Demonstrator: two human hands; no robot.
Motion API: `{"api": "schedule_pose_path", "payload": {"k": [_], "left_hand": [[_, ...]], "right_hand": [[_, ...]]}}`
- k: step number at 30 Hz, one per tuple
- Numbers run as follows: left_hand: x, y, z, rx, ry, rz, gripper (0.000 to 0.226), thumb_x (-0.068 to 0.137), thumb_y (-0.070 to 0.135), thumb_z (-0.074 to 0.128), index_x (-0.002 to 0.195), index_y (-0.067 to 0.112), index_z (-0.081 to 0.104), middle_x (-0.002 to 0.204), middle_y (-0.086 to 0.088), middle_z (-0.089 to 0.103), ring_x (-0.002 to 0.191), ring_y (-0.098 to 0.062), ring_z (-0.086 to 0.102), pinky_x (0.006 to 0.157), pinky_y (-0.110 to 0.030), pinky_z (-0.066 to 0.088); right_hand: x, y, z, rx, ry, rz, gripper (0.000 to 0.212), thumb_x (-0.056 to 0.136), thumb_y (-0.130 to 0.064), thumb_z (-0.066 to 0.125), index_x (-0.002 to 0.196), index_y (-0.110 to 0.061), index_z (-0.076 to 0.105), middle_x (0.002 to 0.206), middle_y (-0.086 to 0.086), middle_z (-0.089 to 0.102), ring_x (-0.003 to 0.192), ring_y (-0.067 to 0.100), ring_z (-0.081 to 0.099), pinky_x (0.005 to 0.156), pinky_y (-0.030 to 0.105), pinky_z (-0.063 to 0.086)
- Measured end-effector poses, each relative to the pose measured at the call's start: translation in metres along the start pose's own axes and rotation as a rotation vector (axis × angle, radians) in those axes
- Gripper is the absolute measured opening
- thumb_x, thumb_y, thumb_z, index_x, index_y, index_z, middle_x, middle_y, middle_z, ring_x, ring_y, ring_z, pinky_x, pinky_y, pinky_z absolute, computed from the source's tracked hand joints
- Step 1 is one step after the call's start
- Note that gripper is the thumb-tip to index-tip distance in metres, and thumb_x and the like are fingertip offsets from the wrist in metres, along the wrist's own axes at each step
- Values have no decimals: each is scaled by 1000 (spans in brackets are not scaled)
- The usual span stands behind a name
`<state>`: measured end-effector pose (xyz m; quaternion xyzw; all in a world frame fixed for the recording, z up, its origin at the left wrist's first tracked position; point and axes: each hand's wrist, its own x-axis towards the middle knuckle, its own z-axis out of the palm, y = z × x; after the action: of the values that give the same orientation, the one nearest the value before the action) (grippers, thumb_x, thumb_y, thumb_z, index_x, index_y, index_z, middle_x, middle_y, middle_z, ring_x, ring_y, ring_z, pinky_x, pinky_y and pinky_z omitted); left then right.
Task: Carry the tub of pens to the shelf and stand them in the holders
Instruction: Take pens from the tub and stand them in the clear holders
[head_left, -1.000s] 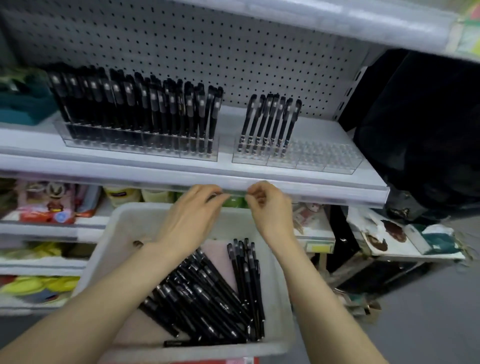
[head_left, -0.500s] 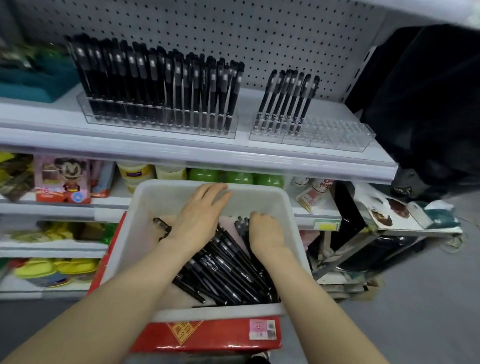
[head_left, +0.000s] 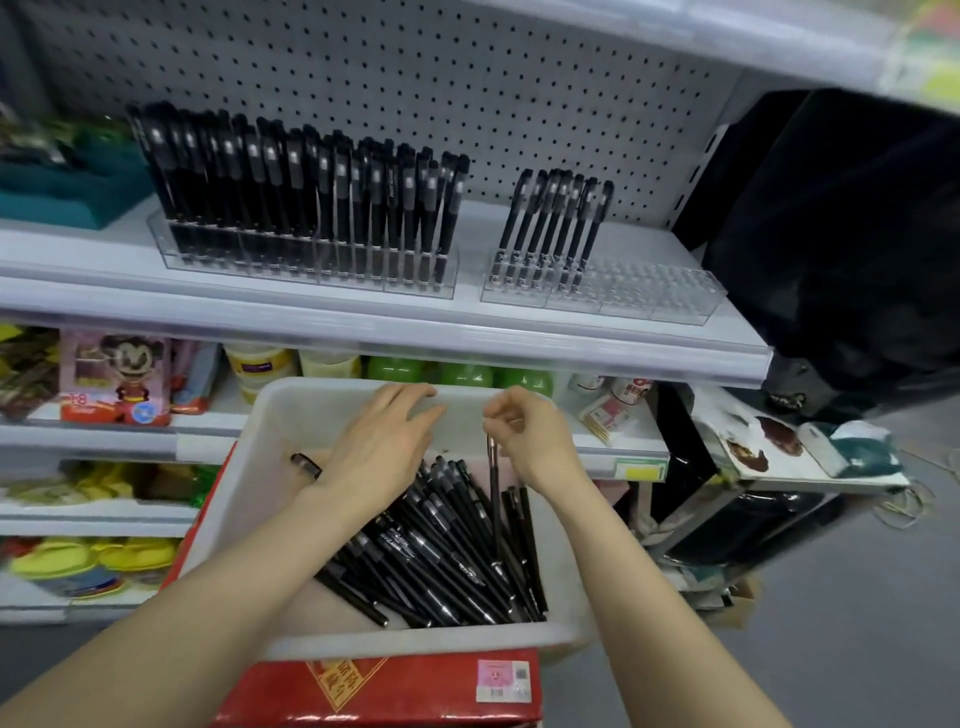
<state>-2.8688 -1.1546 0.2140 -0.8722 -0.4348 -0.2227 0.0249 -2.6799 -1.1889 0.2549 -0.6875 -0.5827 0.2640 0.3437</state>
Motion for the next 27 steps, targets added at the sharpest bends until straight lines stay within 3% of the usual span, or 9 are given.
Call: {"api": "schedule_pose_path", "payload": {"k": [5, 8, 10, 13, 15, 19, 22, 27], "left_hand": [[19, 8, -8, -71, 78, 6, 30, 96, 28, 55, 120, 15, 68, 119, -5, 63, 113, -25, 53, 97, -39, 45], [38, 25, -17, -126, 73, -5, 43, 99, 45, 39, 116, 18, 68, 111, 0, 66, 106, -19, 56, 93, -35, 45], [52, 36, -20, -128, 59, 8, 46, 97, 50, 39, 112, 18, 69, 105, 1, 67, 100, -19, 58, 88, -35, 47], [69, 46, -18, -159, 67, -7, 24, 95, 34, 58, 101, 15, 71, 96, -1, 67, 92, -22, 60, 81, -33, 46], [78, 51, -18, -183, 86, -37, 16, 95, 24, 59, 96, 14, 71, 93, -1, 67, 89, -23, 59, 77, -30, 42], [85, 57, -15, -212, 77, -68, 25, 99, 34, 49, 105, 19, 69, 98, 3, 64, 93, -17, 56, 82, -31, 44], [85, 59, -11, -182, 13, -62, 27, 97, 39, 50, 98, 19, 67, 94, 3, 61, 90, -18, 54, 78, -31, 43], [85, 57, -11, -174, 25, -89, 19, 94, 32, 58, 89, 16, 66, 85, 3, 58, 83, -19, 53, 69, -28, 37]], "right_hand": [[19, -22, -35, 177, 150, -189, 21, 89, 0, 63, 84, -21, 62, 78, -7, 64, 74, 11, 61, 74, 31, 57], [29, -30, -52, 257, 249, -245, 21, 89, -1, 63, 84, -21, 62, 78, -10, 64, 72, 6, 59, 71, 19, 50], [35, -35, -61, 336, 290, -281, 22, 90, -1, 62, 84, -22, 62, 78, -10, 64, 72, 7, 60, 71, 20, 50], [41, -38, -68, 419, 294, -322, 23, 90, -3, 64, 87, -25, 62, 80, -11, 65, 75, 9, 62, 75, 28, 55], [43, -36, -68, 439, 259, -324, 21, 89, -3, 65, 93, -23, 64, 82, -11, 66, 77, 9, 63, 76, 29, 56], [45, -28, -70, 423, 275, -363, 21, 89, 2, 61, 89, -18, 64, 80, -11, 65, 74, 9, 61, 74, 29, 54], [50, -34, -74, 458, 264, -381, 25, 90, 2, 60, 88, -22, 62, 82, -8, 65, 75, 11, 62, 75, 31, 56], [56, -32, -74, 477, 162, -348, 21, 88, -7, 69, 104, -20, 65, 91, -8, 66, 83, 9, 64, 79, 29, 57]]}}
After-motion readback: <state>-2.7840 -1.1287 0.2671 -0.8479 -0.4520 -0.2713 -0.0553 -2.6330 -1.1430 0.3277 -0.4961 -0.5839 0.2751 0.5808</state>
